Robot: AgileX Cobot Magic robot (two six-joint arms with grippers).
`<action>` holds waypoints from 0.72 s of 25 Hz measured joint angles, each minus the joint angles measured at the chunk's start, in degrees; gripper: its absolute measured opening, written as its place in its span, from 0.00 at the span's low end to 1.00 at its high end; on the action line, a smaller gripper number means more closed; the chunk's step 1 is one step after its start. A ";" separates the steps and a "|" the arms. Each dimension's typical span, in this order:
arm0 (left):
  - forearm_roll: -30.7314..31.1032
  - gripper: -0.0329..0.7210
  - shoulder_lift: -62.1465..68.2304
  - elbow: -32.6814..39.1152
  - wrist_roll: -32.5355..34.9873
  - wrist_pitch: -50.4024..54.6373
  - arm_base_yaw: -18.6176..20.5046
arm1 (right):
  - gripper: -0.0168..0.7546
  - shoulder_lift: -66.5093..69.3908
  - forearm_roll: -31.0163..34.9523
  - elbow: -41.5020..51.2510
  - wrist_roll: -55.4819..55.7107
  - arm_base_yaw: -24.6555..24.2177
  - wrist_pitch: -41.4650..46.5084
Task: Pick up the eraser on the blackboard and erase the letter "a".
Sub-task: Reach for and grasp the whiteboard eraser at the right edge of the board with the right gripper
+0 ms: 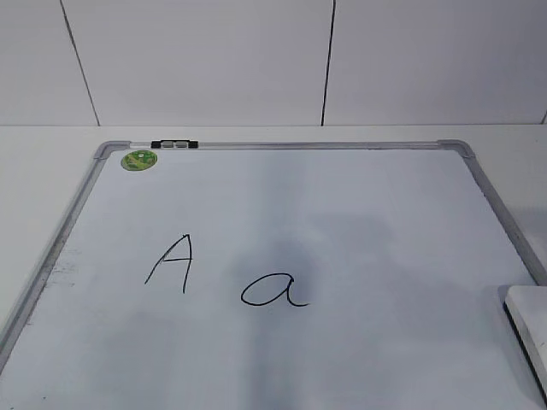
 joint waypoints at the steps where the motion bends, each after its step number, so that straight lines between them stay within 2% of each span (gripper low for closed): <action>1: 0.00 0.54 0.00 0.00 0.00 0.00 0.00 | 0.78 0.95 0.10 -0.09 0.00 0.00 0.00; 9: 0.00 0.54 0.00 0.00 0.00 0.00 0.00 | 0.78 9.52 0.34 -0.09 0.00 0.00 -0.14; 18: 0.00 0.54 0.00 0.00 0.00 0.00 0.00 | 0.78 12.16 0.43 -0.19 -0.25 0.00 -8.89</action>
